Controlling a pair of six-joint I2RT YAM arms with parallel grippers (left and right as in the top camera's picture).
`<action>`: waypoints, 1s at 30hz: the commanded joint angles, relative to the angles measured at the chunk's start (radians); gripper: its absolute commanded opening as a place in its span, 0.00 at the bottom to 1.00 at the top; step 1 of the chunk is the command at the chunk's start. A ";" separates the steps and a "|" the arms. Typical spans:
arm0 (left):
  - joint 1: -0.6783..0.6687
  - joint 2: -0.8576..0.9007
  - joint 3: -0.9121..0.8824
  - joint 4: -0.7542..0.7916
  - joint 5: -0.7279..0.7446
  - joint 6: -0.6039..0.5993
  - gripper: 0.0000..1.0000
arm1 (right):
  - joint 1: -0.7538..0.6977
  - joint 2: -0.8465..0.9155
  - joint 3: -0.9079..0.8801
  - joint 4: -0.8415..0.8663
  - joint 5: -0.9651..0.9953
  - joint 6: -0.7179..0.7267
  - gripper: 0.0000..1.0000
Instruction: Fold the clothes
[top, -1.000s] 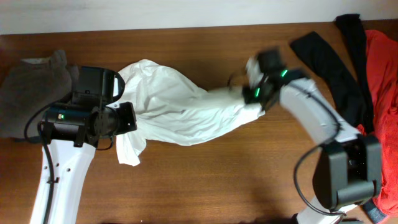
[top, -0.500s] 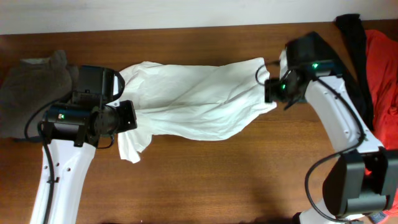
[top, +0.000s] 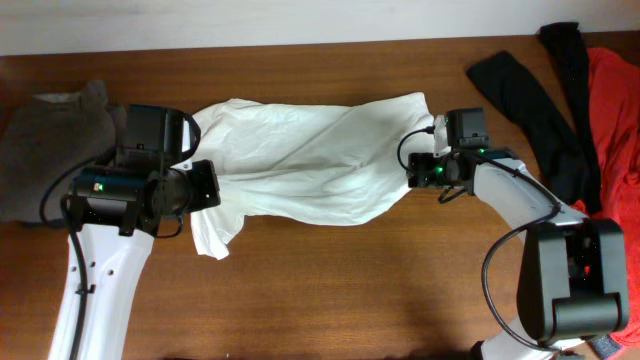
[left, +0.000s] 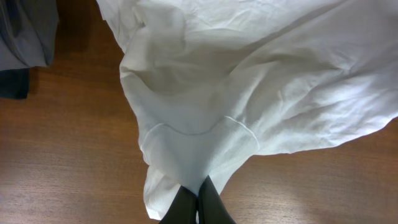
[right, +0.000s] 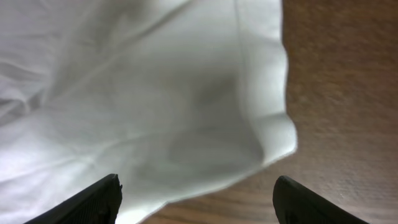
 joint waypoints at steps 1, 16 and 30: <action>0.002 0.002 0.003 0.000 -0.011 0.016 0.00 | 0.007 0.046 -0.009 0.013 -0.047 0.005 0.82; 0.002 0.002 0.003 0.011 -0.024 0.016 0.00 | -0.025 -0.078 0.064 -0.342 0.014 0.058 0.04; 0.002 0.002 0.003 0.013 -0.038 0.016 0.00 | -0.033 -0.399 0.295 -0.791 0.257 0.109 0.04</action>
